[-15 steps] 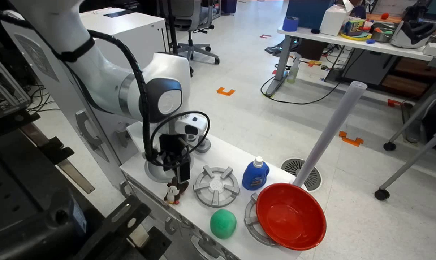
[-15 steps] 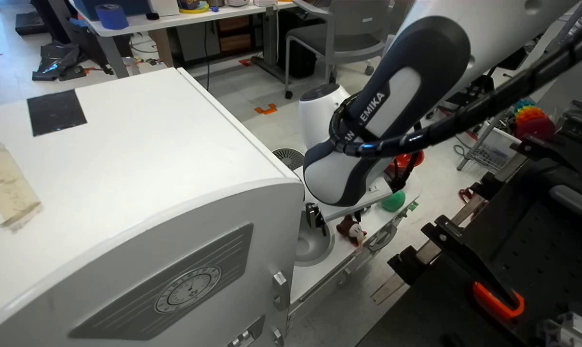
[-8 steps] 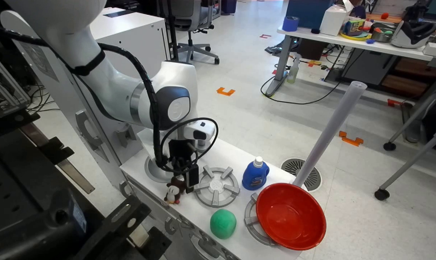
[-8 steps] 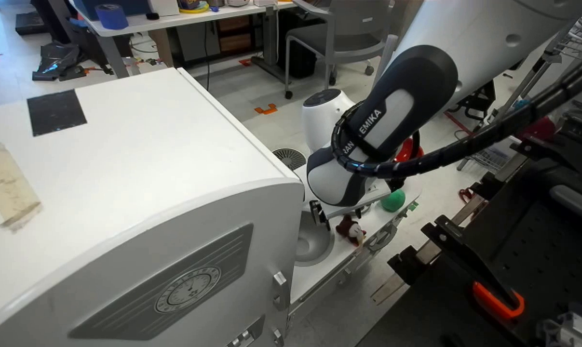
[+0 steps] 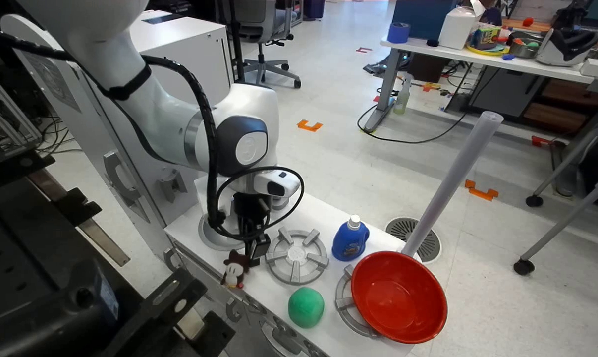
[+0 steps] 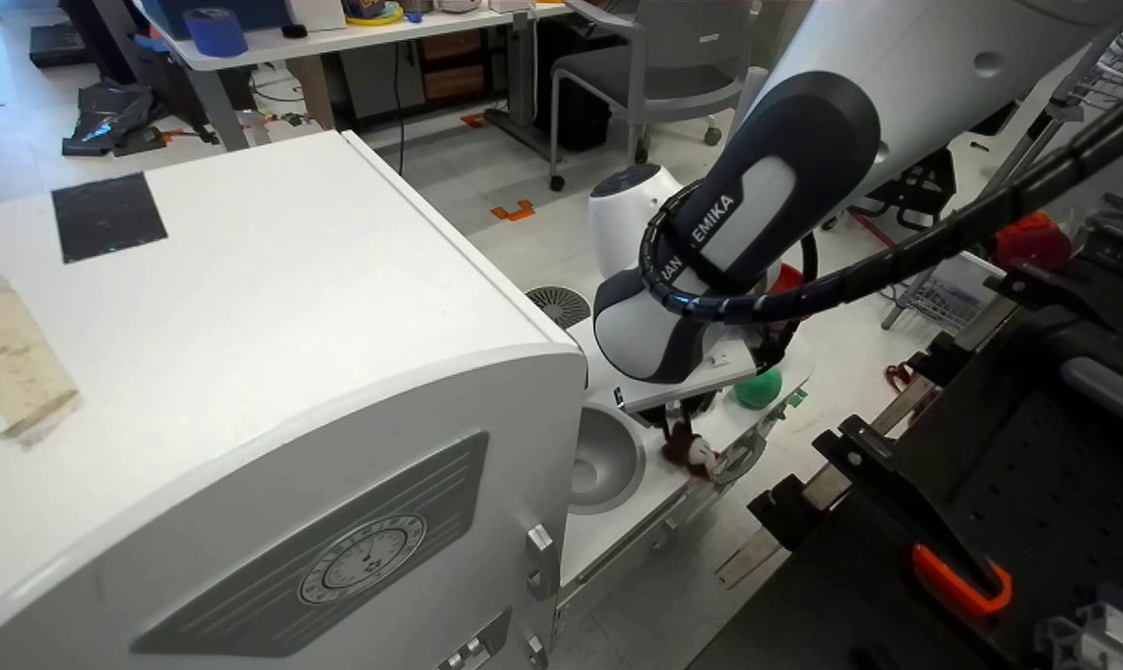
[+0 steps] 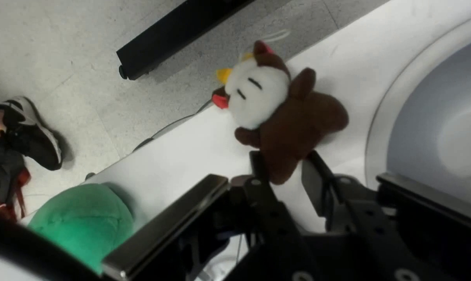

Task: Put the plush toy on the left stove plate

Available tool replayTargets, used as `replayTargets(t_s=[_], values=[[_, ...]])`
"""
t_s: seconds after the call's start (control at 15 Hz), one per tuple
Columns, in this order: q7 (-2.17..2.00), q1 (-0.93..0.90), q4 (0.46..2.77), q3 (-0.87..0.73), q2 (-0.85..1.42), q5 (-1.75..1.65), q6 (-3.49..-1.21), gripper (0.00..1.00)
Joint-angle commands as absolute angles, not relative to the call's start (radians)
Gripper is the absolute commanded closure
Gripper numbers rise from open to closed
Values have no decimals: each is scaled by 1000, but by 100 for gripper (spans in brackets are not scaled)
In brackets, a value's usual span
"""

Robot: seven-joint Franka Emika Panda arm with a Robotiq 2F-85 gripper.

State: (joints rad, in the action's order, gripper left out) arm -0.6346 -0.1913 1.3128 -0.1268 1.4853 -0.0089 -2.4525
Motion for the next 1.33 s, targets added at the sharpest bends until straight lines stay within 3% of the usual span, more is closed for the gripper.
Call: replayTargets(t_s=[0.0, 0.73, 1.27], values=[[-692, -197, 1286, -126, 1485, 37, -2393, 99], [-707, -139, 983, -138, 1516, 36, -2213, 99], [-846, -132, 1055, -228, 1485, -12, -2263, 99]])
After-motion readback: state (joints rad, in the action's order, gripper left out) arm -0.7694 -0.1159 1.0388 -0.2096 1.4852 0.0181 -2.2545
